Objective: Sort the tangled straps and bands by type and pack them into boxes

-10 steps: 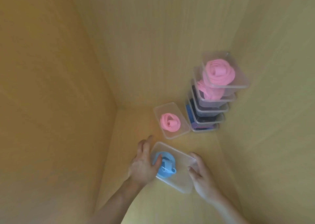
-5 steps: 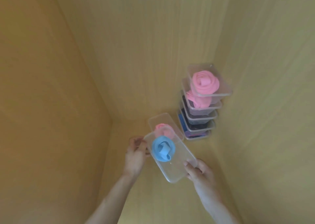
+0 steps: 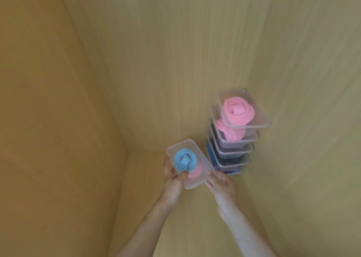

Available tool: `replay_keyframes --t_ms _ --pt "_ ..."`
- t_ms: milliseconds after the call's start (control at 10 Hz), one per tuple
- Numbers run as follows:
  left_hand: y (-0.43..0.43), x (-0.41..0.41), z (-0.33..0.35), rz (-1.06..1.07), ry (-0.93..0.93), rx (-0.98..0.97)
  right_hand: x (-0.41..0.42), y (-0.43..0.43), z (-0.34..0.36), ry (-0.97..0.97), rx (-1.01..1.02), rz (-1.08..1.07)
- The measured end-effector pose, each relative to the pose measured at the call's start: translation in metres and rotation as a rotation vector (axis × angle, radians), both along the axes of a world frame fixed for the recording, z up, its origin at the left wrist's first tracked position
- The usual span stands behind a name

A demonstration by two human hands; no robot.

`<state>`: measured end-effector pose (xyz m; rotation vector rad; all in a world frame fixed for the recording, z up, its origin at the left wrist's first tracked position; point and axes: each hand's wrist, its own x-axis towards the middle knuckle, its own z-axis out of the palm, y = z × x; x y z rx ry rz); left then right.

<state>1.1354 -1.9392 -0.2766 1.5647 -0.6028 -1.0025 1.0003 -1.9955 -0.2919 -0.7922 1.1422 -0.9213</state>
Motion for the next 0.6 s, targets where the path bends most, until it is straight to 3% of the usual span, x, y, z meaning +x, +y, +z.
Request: replay_keyframes --t_ms 600 --pt "-0.070 0.027 -0.015 -0.141 -0.090 0.052 -0.032 0.009 -0.013 0.149 -0.014 0.046"
